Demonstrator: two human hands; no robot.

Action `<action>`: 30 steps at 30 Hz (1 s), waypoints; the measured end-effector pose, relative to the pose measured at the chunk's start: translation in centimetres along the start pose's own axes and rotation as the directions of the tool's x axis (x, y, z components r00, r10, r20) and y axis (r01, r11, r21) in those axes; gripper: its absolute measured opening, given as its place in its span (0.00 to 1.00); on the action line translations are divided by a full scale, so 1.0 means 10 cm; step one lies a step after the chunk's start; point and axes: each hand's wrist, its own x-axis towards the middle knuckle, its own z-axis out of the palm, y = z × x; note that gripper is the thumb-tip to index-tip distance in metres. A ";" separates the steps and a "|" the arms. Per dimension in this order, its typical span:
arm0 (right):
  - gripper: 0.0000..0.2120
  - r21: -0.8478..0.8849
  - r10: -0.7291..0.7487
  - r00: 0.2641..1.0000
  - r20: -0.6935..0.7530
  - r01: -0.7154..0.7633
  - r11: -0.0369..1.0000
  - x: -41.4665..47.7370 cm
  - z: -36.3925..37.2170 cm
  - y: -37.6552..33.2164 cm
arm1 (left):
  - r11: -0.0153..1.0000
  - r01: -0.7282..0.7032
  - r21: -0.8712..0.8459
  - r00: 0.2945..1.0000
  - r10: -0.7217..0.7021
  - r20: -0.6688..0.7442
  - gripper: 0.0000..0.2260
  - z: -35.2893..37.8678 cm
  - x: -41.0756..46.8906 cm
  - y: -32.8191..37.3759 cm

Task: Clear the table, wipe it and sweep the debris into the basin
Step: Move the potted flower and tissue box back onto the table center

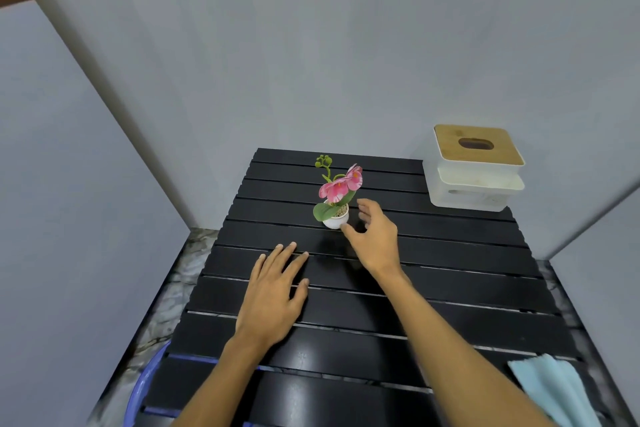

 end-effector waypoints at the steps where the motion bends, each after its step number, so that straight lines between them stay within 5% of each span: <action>1: 0.23 -0.024 -0.003 1.000 -0.027 0.003 1.000 -0.02 -0.12 0.03 | 1.000 -0.001 -0.007 1.000 0.001 -0.001 0.24 0.00 0.01 0.00; 7: 0.12 -0.165 -0.012 0.965 -0.262 -0.033 0.986 -0.07 -1.18 0.33 | 0.999 -0.036 0.004 0.999 0.036 -0.005 0.24 0.02 0.02 0.07; 12: 0.19 -0.259 -0.040 0.918 -0.395 -0.070 0.963 0.10 -1.95 0.53 | 0.983 -0.148 -0.109 0.988 0.151 0.022 0.23 0.08 0.35 0.67; 19: 0.29 -0.267 -0.032 0.981 -0.192 -0.020 0.964 0.51 -2.50 0.44 | 0.876 -0.016 -0.482 0.992 0.074 0.102 0.28 0.25 1.34 1.66; 25: 0.33 -0.230 0.115 0.991 -0.064 -0.127 0.965 0.81 -2.62 0.63 | 0.847 0.093 -0.523 0.980 0.015 0.198 0.33 0.42 2.03 2.16; 30: 0.31 -0.184 0.085 0.990 -0.117 -0.106 0.977 0.86 -2.61 0.73 | 0.840 0.075 -0.537 0.985 0.020 0.169 0.30 0.60 2.20 2.25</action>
